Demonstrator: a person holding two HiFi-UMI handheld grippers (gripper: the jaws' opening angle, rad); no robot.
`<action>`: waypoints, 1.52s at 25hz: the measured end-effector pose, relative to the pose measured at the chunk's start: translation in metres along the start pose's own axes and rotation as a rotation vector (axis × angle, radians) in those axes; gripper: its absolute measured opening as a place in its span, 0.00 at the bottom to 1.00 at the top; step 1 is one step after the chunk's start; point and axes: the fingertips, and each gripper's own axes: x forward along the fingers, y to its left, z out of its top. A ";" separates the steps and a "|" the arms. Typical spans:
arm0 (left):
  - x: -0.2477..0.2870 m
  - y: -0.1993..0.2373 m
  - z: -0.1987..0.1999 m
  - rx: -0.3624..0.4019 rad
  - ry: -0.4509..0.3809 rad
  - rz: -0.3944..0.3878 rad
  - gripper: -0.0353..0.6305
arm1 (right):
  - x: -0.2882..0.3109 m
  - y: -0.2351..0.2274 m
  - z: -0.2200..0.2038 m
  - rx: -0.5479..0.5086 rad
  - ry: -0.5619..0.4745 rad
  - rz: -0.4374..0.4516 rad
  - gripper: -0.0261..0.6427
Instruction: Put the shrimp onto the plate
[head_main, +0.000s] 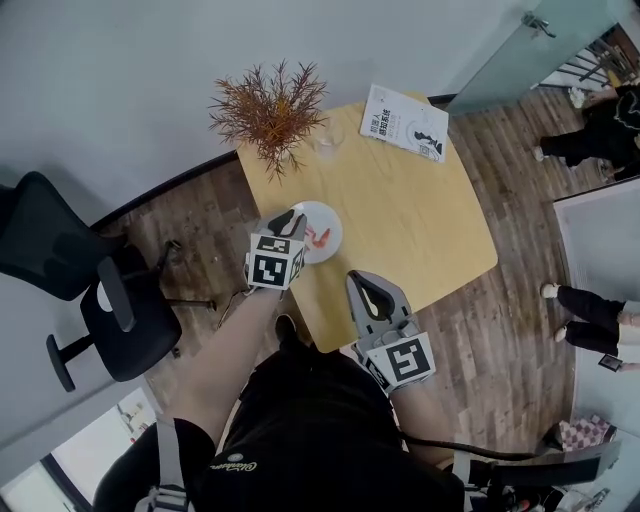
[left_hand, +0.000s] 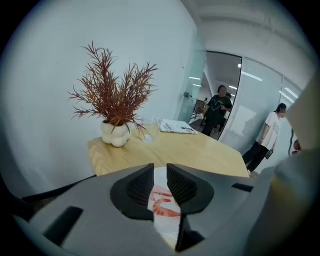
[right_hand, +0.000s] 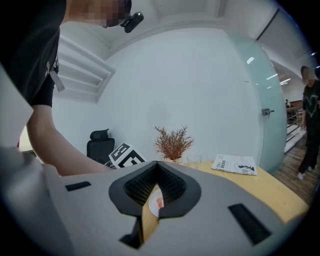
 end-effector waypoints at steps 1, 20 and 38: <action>-0.005 -0.002 0.004 -0.005 -0.018 -0.001 0.17 | 0.000 0.000 0.001 0.001 -0.002 0.000 0.04; -0.129 -0.037 0.087 -0.002 -0.365 -0.038 0.06 | 0.008 0.014 0.044 -0.051 -0.085 0.032 0.04; -0.195 -0.080 0.103 0.120 -0.534 -0.039 0.06 | 0.005 0.022 0.063 -0.008 -0.123 0.027 0.04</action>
